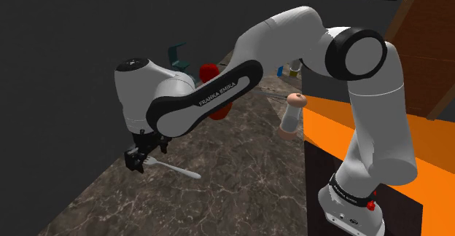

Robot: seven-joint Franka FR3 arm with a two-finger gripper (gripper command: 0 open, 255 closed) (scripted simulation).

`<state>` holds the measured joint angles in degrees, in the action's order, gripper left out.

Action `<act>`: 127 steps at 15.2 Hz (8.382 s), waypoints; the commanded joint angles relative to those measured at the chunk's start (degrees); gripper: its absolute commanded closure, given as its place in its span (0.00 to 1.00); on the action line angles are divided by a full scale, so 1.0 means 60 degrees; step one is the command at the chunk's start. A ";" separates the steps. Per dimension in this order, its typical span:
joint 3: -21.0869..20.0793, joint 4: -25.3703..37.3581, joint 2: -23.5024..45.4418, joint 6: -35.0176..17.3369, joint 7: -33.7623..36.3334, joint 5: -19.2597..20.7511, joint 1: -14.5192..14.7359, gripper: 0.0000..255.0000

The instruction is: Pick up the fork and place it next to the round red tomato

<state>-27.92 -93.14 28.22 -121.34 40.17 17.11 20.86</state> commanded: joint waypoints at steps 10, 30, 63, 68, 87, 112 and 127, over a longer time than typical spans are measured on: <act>-0.0018 -0.0163 -0.0102 -0.0067 0.0004 -0.0027 -0.0037 1.00; -0.0244 0.1548 -0.0639 0.2097 -0.0368 -0.0456 -0.0005 1.00; 0.0518 -0.0166 -0.3847 0.3055 -0.4066 -0.2381 -0.2733 1.00; 0.1051 -0.0797 -0.4407 0.2917 -0.5305 -0.2727 -0.3397 1.00; 0.2670 -0.1473 -0.4576 0.2429 -0.8634 -0.3060 -0.5033 1.00; 0.2659 -0.3907 -0.3892 -0.0675 -0.8587 -0.2920 -0.5001 1.00; 0.2666 -0.4279 -0.3561 -0.1372 -0.8541 -0.2836 -0.4985 0.00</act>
<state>-11.92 -118.81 6.85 -129.57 -11.07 0.09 -9.06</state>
